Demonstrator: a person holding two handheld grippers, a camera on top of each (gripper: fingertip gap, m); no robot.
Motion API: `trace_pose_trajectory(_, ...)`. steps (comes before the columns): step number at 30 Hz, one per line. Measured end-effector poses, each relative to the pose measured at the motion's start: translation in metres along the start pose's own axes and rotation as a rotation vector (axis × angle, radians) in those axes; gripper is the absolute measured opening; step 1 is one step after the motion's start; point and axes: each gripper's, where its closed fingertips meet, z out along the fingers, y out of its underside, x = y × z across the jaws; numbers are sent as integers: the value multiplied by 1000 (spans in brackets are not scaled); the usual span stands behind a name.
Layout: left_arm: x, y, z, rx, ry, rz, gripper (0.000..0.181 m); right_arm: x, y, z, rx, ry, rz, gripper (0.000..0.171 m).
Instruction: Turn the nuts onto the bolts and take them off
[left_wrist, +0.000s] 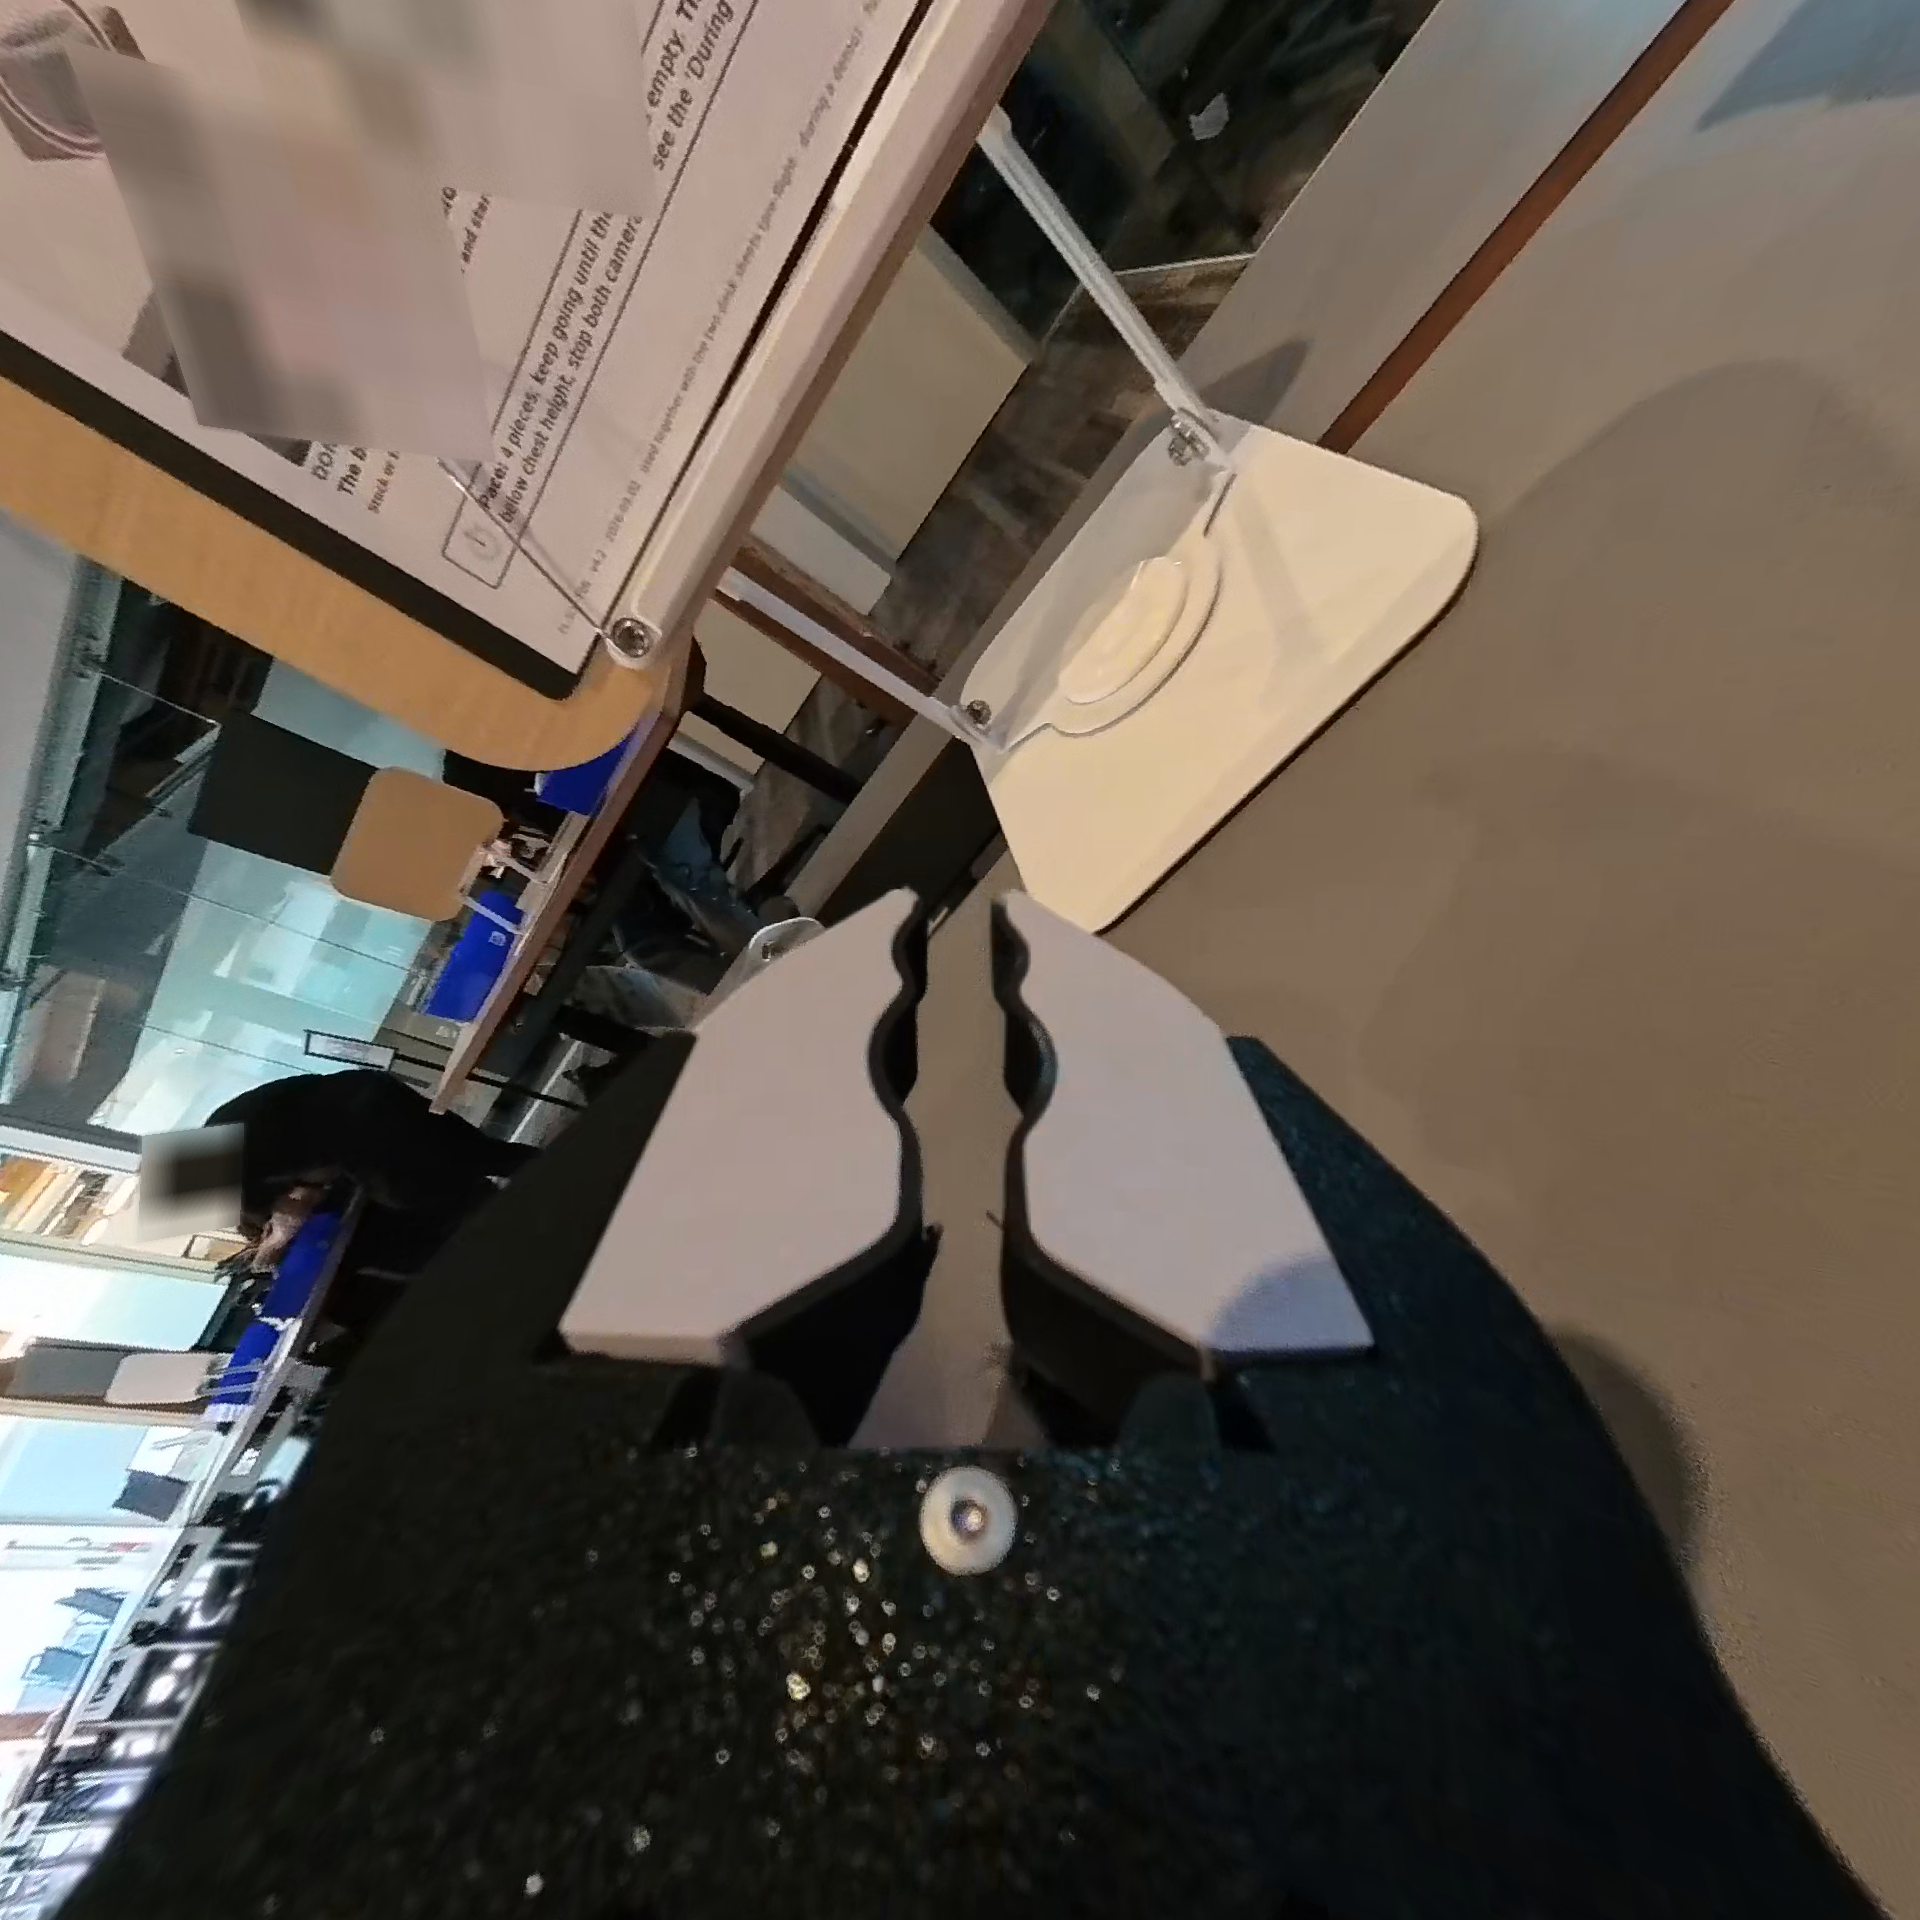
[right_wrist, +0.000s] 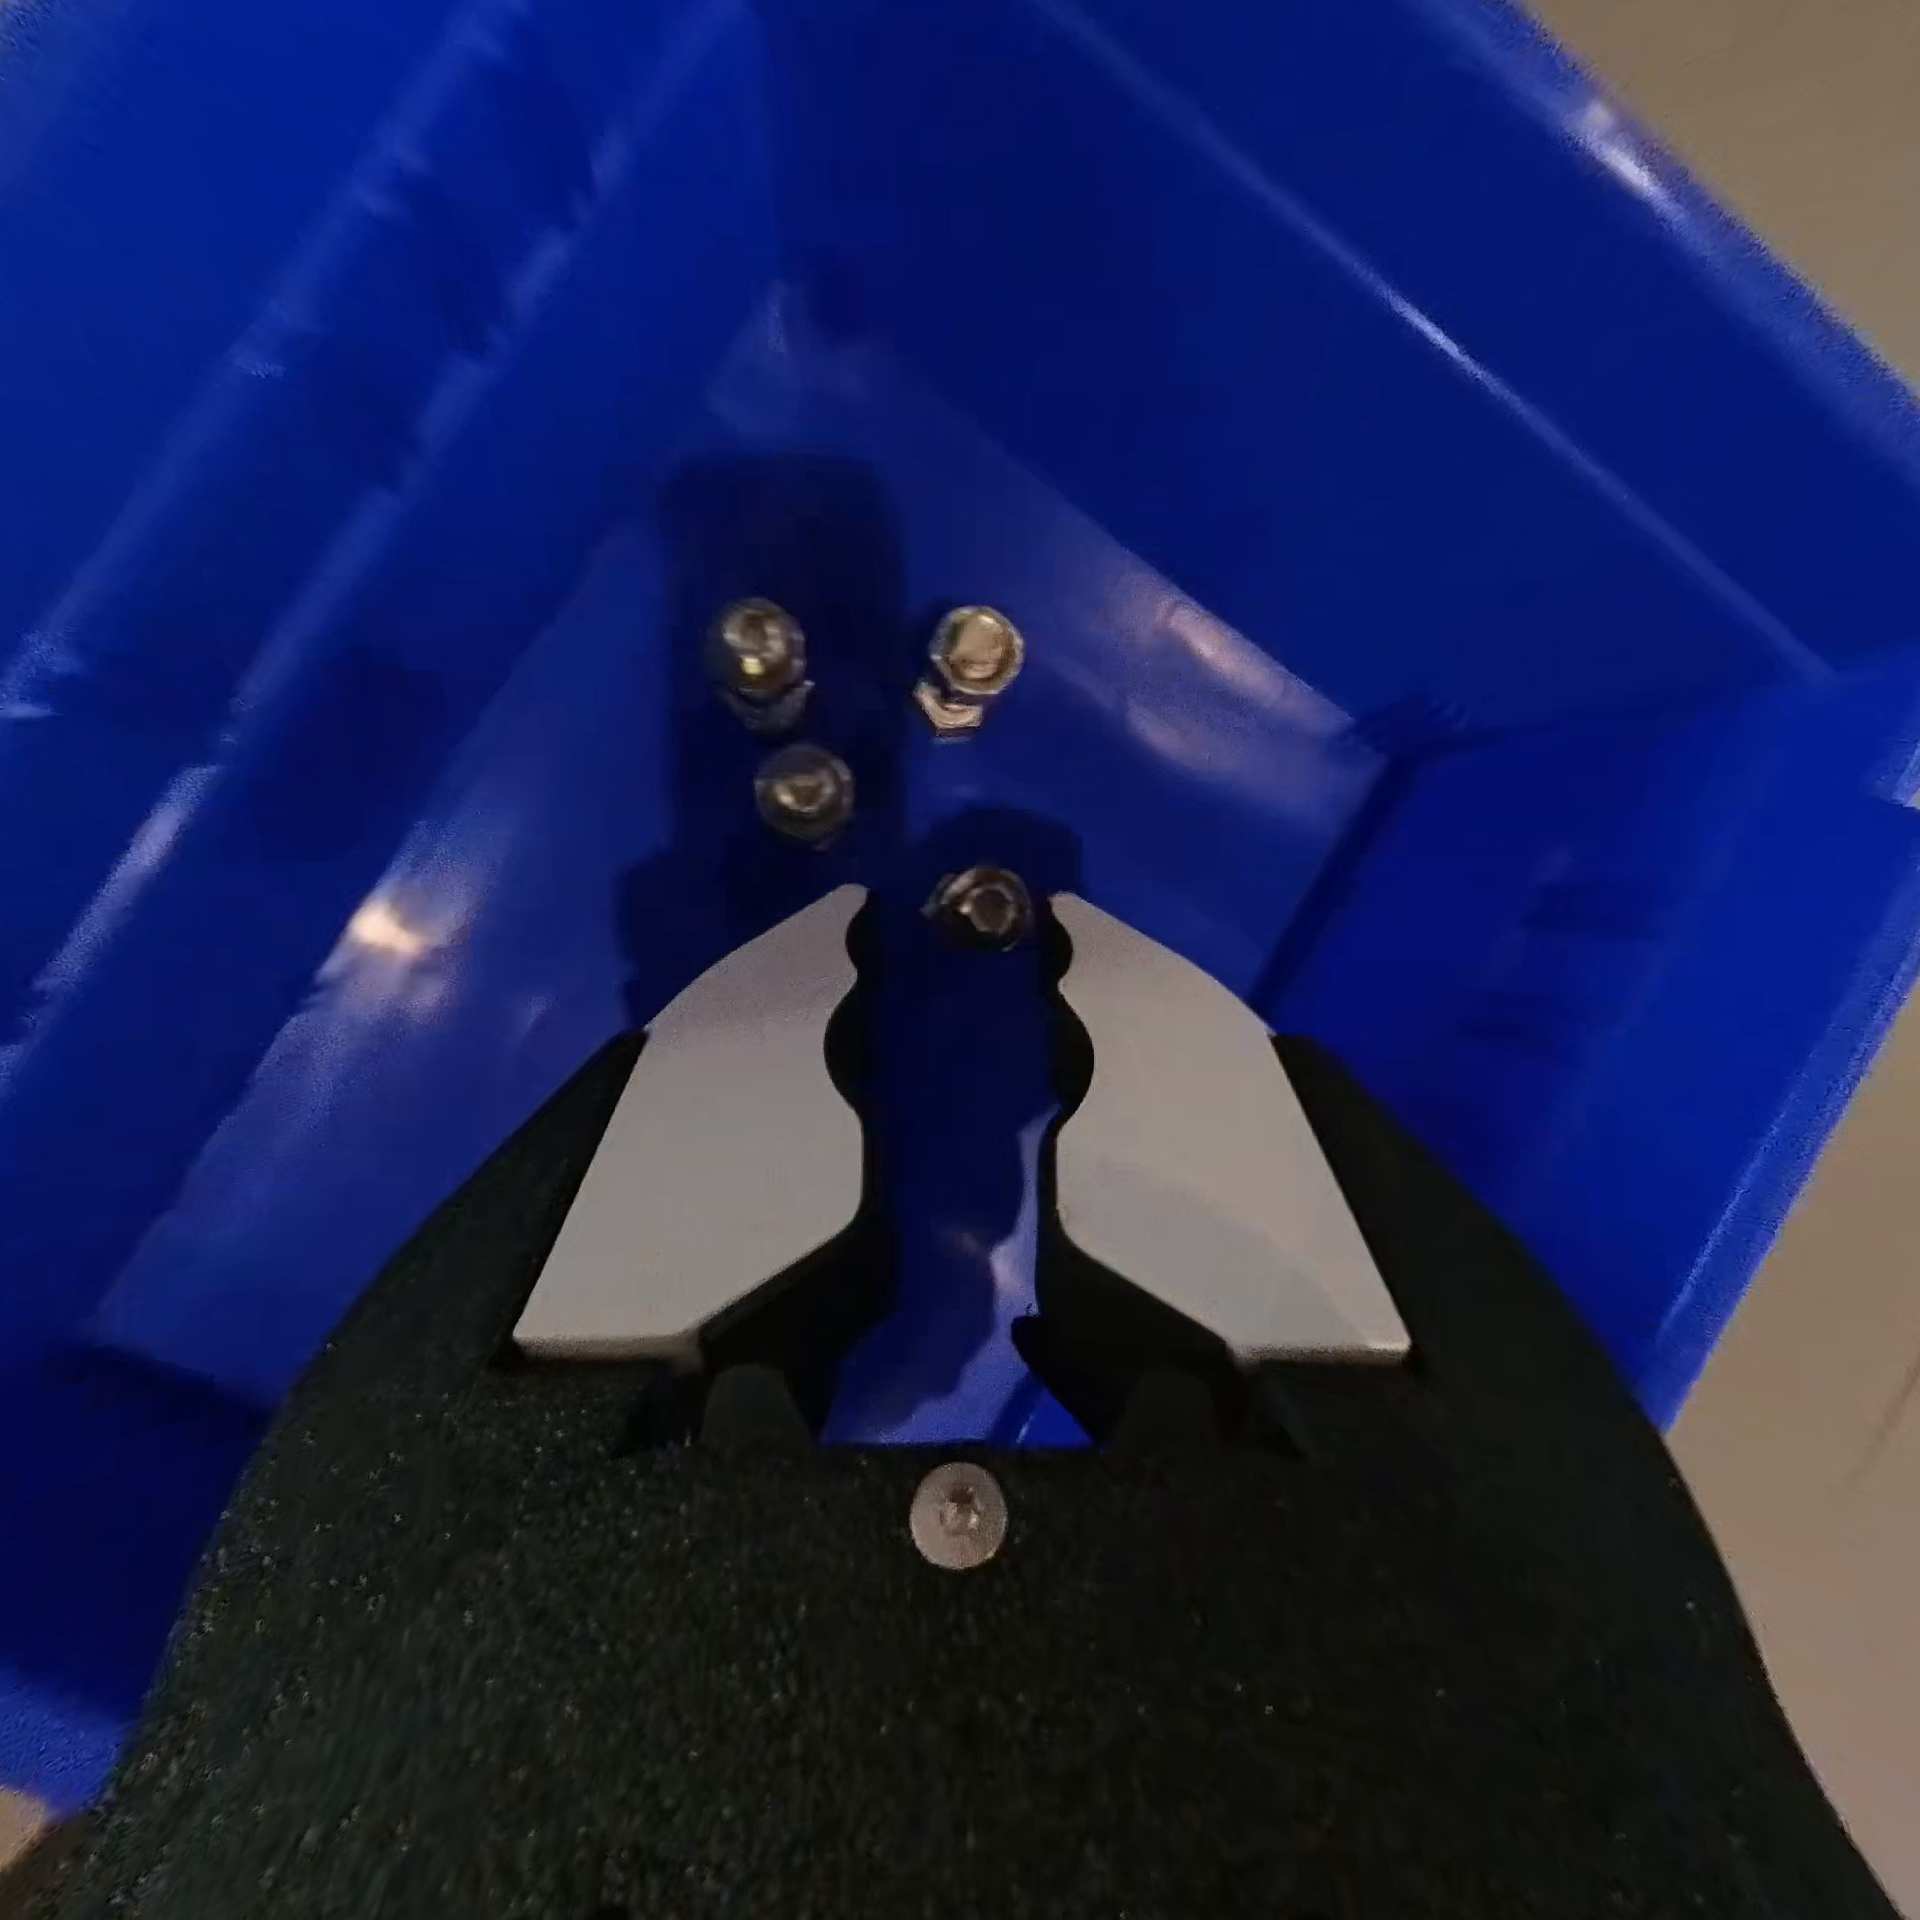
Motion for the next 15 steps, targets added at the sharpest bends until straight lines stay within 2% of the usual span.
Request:
trace_pose_trajectory(1, 1, 0, 0, 2, 9, -9, 12, 4, 3, 6, -23, 7, 5, 27)
trace_pose_trajectory(6, 4, -1, 0, 11, 40, -43, 15, 5, 7, 23, -54, -50, 47, 19)
trace_pose_trajectory(15, 23, -6, 0, 43, 164, -112, 23, 2, 12, 19, -52, -43, 35, 19)
